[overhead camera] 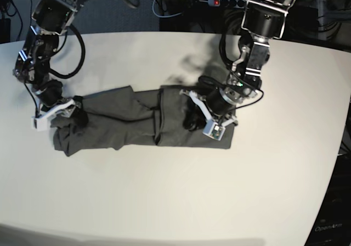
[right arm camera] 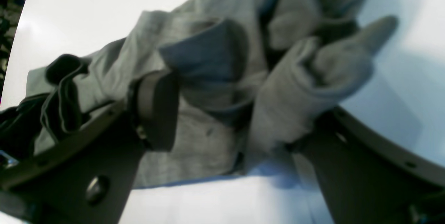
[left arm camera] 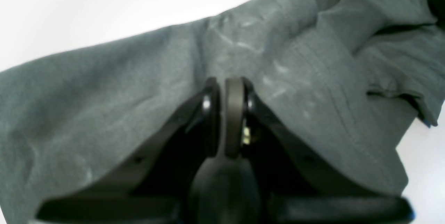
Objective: Fold the T-shirt properly
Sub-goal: 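Move the right gripper to the strip's other end and grasp it, then grasp the folded end with the left gripper while the right holds the other end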
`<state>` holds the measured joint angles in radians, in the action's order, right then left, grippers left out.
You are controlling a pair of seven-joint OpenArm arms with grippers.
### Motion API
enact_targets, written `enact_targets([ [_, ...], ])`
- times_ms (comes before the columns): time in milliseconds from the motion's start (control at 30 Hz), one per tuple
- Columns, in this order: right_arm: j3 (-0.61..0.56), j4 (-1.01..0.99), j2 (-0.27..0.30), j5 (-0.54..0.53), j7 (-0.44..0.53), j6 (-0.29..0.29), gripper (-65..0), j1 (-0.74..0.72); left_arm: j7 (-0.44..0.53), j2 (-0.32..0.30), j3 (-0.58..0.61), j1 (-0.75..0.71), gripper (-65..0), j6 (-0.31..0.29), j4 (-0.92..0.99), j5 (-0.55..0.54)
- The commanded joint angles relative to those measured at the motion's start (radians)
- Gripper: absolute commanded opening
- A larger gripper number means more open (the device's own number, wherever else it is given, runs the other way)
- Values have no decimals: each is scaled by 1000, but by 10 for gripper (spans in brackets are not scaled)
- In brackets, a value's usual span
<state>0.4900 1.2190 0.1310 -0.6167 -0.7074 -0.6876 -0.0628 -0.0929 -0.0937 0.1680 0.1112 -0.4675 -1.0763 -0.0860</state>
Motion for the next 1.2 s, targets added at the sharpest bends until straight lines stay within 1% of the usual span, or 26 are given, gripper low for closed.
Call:
enact_targets([
  [0,-6,14,12,-24,19,-11,-221,-18,-21,2,2,6,-603,0,-11,9],
  [200,-23,14,2,-24,19,-11,-229,-29,-21,2,2,6,-603,0,-11,9],
  [233,-23,14,2,-24,19,-11,-234,-29,-21,2,2,6,-603,0,-11,9],
  [267,-23,14,2,-24,19,-11,-252,-29,-21,2,2,6,-603,0,-11,9],
  [333,-24,14,2,-22,19,-11,-329,-29,-21,2,2,6,-603,0,-11,9],
  [467,-58,14,5,-22,18,-11,-547,-29,-21,2,2,6,-603,0,-11,9],
  [500,-58,14,5,-21,18,-11,-591,-29,-21,2,2,6,-603,0,-11,9],
  [533,-58,14,5,-21,18,-11,-622,-29,-21,4,2,6,-603,0,-11,9],
  [567,-58,14,5,-21,18,-11,-641,-27,-21,4,2,5,-603,0,-12,4],
  [667,-57,14,5,-21,18,-11,-644,-24,-21,1,-5,-9,-603,0,-48,2],
  [733,-55,14,15,-21,18,-11,-644,-24,-28,-4,-5,-28,-603,3,-115,2],
  [833,-55,14,17,-21,18,-11,-644,-22,-37,-7,-12,-77,-602,9,-230,10],
  [933,-55,14,19,-19,18,-11,-644,-18,-158,-47,-60,-104,-602,6,-321,10],
  [967,-55,14,23,-19,19,-11,-644,-10,-184,-53,-74,-110,-602,9,-338,10],
  [1067,-57,14,37,-19,21,-11,-644,-1,-202,-90,-140,-147,-602,13,-370,10],
  [1167,-55,14,46,-19,25,-11,-644,2,-206,-107,-207,-166,-602,13,-370,12],
])
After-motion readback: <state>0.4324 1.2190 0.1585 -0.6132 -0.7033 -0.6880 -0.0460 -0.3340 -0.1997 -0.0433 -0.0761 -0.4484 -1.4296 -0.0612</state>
